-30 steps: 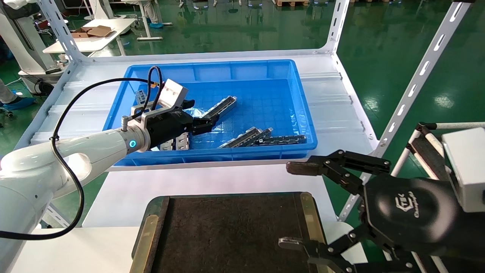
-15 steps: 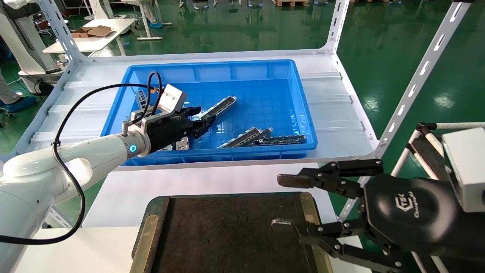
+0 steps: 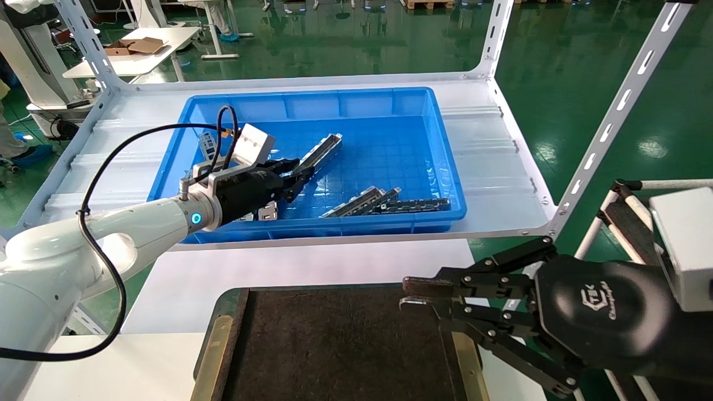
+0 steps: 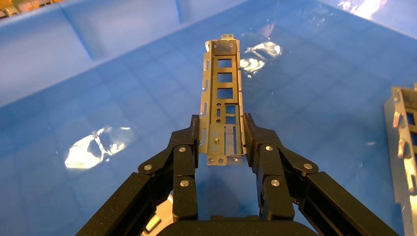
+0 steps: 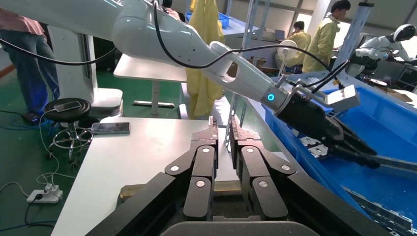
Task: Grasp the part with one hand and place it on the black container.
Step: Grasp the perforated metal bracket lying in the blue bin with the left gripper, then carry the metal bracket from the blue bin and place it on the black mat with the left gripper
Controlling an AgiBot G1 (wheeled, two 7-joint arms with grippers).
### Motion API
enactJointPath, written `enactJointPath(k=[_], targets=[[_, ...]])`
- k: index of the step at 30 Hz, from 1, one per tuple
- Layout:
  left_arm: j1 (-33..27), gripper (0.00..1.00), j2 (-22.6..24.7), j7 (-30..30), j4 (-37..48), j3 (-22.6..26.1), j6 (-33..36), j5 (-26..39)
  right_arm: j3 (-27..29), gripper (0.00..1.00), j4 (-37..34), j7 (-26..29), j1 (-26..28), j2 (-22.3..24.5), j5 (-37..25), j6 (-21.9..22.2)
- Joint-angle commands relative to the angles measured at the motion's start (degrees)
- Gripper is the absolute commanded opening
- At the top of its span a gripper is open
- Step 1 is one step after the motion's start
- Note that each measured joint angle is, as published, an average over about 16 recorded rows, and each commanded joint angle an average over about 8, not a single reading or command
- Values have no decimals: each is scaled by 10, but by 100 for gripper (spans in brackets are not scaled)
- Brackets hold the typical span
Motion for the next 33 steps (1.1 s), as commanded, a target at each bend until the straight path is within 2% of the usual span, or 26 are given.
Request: enactJointPath(k=[1,9,22,33], targets=[[-2,0,-1,-1,-2,-1,2,-1,0,0,0,0,0,0,0,0],[-16,0,-32,-3,-15,-3,105,-6,0,0,0,0,0,0,0,0],[-14,0,-103,-19,-30,6,395,-1,0,0,0,0,0,0,0,0],[21,0,-135,-27,-28,9,475,-3,0,0,0,0,0,0,0,0]])
